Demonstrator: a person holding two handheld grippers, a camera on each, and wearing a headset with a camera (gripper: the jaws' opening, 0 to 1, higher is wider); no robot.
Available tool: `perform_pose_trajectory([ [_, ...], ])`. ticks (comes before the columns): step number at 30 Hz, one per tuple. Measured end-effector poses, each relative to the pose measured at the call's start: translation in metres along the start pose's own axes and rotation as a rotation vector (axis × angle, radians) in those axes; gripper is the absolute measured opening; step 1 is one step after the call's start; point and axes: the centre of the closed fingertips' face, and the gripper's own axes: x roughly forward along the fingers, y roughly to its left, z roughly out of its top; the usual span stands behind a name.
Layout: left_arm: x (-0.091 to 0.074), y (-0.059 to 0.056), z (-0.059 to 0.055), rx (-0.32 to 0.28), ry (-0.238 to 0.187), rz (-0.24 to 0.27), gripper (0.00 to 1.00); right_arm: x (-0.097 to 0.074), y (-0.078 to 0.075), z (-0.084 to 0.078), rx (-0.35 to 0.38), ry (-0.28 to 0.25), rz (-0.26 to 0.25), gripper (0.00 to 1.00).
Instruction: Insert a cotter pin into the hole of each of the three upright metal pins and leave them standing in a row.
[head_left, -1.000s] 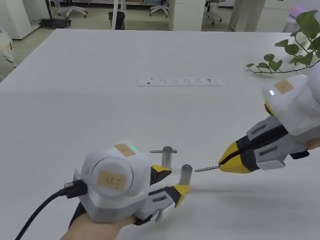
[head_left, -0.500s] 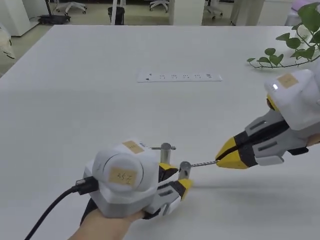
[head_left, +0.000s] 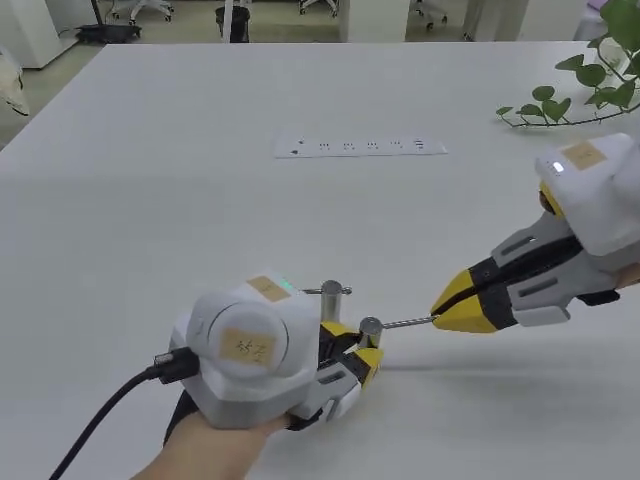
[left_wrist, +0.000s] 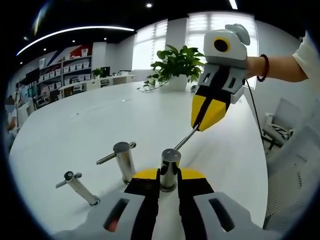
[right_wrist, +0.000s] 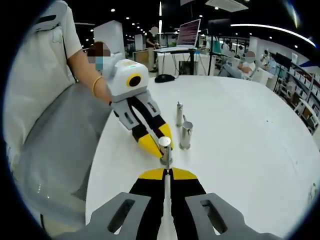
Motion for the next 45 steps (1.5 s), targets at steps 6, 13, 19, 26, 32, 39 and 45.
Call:
perform_pose_trajectory([
  [6,0.0,0.0,0.0,0.007,0.003,-0.015,0.12,0.001,0.002,-0.001,-0.001,-0.001,0.008,0.03],
  [13,0.0,-0.001,0.0,0.02,0.003,-0.027,0.11,0.002,0.004,0.0,0.0,-0.007,0.009,0.03],
  [19,0.0,-0.001,0.0,0.024,0.003,-0.038,0.11,0.004,0.005,0.0,0.004,-0.016,0.007,0.03],
  [26,0.0,-0.001,0.0,0.031,-0.001,-0.048,0.11,0.008,0.005,0.0,0.001,-0.018,0.01,0.03],
  [32,0.001,-0.002,0.0,0.028,-0.002,-0.051,0.11,0.011,0.005,-0.003,0.005,-0.009,0.012,0.03],
  [39,0.001,-0.001,0.001,0.028,-0.002,-0.053,0.11,0.016,0.004,-0.005,-0.006,0.007,0.016,0.03],
  [45,0.002,-0.001,0.001,0.032,-0.003,-0.055,0.11,0.021,0.004,-0.004,-0.025,0.022,0.023,0.03],
])
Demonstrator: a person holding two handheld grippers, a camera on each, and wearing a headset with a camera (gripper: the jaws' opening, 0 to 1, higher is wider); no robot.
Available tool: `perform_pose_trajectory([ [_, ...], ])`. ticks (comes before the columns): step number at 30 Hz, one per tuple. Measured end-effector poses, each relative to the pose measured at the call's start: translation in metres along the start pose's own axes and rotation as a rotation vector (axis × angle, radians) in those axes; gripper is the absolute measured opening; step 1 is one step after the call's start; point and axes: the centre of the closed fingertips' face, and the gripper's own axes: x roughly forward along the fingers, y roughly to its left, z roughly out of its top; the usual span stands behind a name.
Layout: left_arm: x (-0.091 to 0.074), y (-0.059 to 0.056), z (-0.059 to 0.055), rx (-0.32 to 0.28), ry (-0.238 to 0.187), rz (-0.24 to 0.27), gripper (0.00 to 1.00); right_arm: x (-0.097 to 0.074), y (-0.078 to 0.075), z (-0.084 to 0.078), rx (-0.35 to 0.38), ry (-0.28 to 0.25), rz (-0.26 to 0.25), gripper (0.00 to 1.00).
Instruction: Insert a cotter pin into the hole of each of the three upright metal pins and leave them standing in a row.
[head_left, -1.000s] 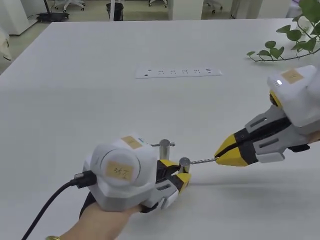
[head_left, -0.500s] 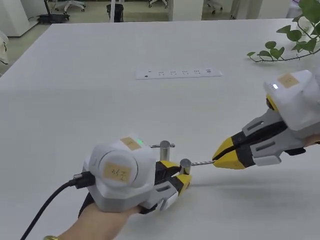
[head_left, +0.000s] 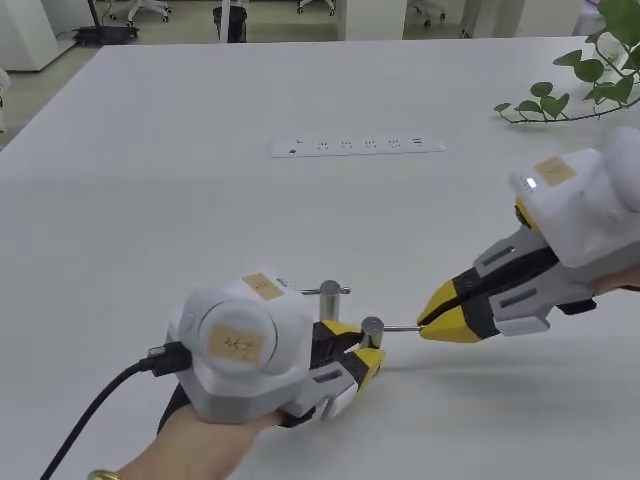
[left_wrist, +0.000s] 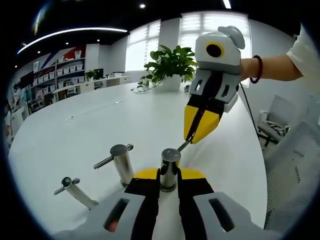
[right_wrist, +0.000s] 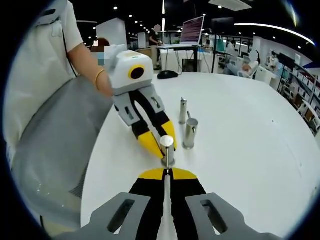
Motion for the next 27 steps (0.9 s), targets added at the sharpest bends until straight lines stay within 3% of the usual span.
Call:
perform_pose_trajectory([
  [17,0.001,0.0,-0.002,-0.006,0.001,0.003,0.11,0.01,0.0,0.007,-0.023,0.008,0.011,0.03],
  [22,0.002,0.001,-0.003,-0.049,-0.008,0.006,0.12,0.012,-0.001,0.009,-0.025,0.007,0.008,0.03],
  [27,0.003,0.001,-0.004,-0.056,-0.011,0.008,0.12,0.015,-0.001,0.012,-0.027,0.008,0.007,0.03],
])
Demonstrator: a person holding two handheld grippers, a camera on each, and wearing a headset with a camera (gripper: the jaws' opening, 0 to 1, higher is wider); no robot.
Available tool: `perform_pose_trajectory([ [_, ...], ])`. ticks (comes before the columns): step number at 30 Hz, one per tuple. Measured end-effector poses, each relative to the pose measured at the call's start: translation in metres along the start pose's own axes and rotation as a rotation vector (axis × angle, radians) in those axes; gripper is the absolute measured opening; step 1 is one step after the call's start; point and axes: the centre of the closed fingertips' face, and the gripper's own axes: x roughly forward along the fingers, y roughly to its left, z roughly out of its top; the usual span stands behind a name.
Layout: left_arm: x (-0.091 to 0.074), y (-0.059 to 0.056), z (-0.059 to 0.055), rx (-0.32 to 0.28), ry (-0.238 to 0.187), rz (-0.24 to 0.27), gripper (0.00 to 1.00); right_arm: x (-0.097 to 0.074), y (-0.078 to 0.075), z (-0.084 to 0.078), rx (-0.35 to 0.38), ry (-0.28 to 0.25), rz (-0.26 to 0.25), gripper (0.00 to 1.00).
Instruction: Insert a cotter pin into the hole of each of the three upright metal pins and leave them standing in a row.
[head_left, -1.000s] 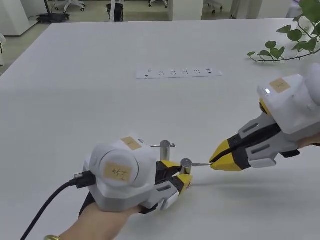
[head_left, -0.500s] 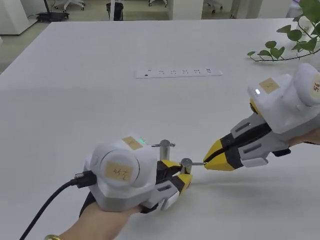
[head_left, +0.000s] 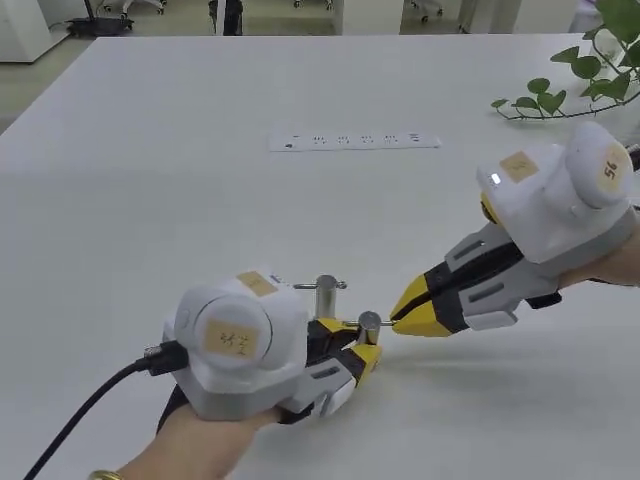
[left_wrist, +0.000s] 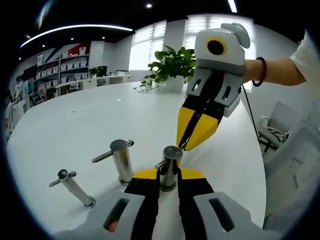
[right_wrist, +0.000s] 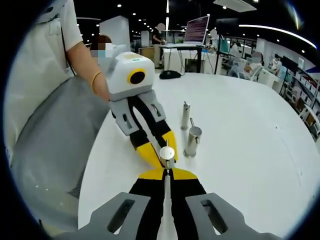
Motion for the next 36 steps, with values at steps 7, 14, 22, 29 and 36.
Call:
perform_pose_trajectory([
  [7,0.0002,0.0002,-0.0005,-0.003,-0.006,0.005,0.12,0.0031,-0.0005,0.0026,-0.002,0.001,-0.001,0.03],
  [14,0.0009,-0.0001,-0.0004,-0.001,-0.007,0.005,0.12,0.0061,-0.0006,0.0058,0.002,-0.007,-0.001,0.03],
  [22,0.0014,-0.0002,-0.0002,-0.002,-0.008,0.013,0.12,0.0055,-0.0011,0.0057,0.009,-0.006,-0.001,0.04],
  [29,0.0023,0.0003,-0.0001,-0.007,-0.004,0.023,0.12,0.0051,-0.0015,0.0057,0.025,-0.016,-0.007,0.05],
  [36,0.0026,0.0004,-0.0002,-0.004,0.0,0.024,0.12,0.0062,-0.0006,0.006,0.045,-0.023,-0.018,0.13],
])
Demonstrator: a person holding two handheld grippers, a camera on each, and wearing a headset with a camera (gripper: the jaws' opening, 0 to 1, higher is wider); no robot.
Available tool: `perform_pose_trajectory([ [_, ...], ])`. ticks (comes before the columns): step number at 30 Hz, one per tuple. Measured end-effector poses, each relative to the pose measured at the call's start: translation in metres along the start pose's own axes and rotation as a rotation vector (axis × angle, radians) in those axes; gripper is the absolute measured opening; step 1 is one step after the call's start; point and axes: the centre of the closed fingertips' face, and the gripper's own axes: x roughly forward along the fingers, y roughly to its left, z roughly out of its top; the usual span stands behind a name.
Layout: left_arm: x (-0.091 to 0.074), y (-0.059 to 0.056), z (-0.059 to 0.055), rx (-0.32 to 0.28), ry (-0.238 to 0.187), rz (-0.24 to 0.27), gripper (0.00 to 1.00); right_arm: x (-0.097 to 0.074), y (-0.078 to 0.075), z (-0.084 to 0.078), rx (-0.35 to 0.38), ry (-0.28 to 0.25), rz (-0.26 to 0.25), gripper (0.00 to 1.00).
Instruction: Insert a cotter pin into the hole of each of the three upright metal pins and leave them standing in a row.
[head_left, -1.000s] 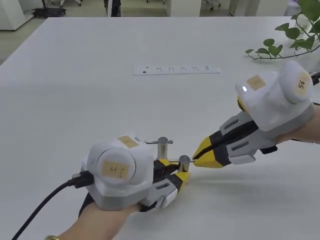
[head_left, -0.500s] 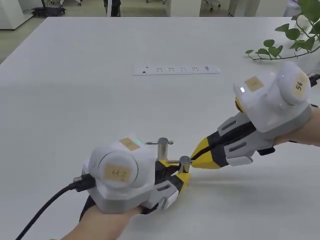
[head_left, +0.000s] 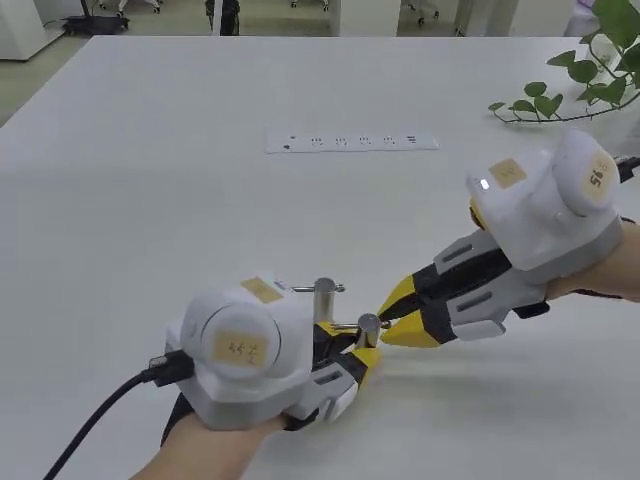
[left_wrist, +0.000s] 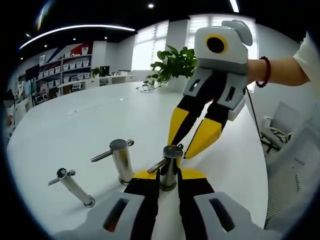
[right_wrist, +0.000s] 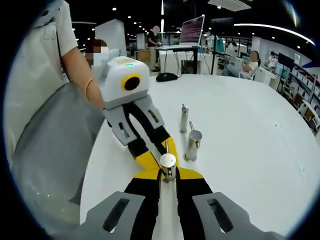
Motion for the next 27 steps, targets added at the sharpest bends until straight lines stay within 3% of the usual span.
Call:
perform_pose_trajectory([
  [8,-0.005,0.001,-0.003,0.012,0.017,0.008,0.17,0.005,0.002,0.006,0.026,-0.037,-0.02,0.17],
  [27,-0.014,0.0,-0.004,0.018,0.034,0.009,0.26,0.016,0.0,0.007,0.038,-0.063,-0.05,0.15],
])
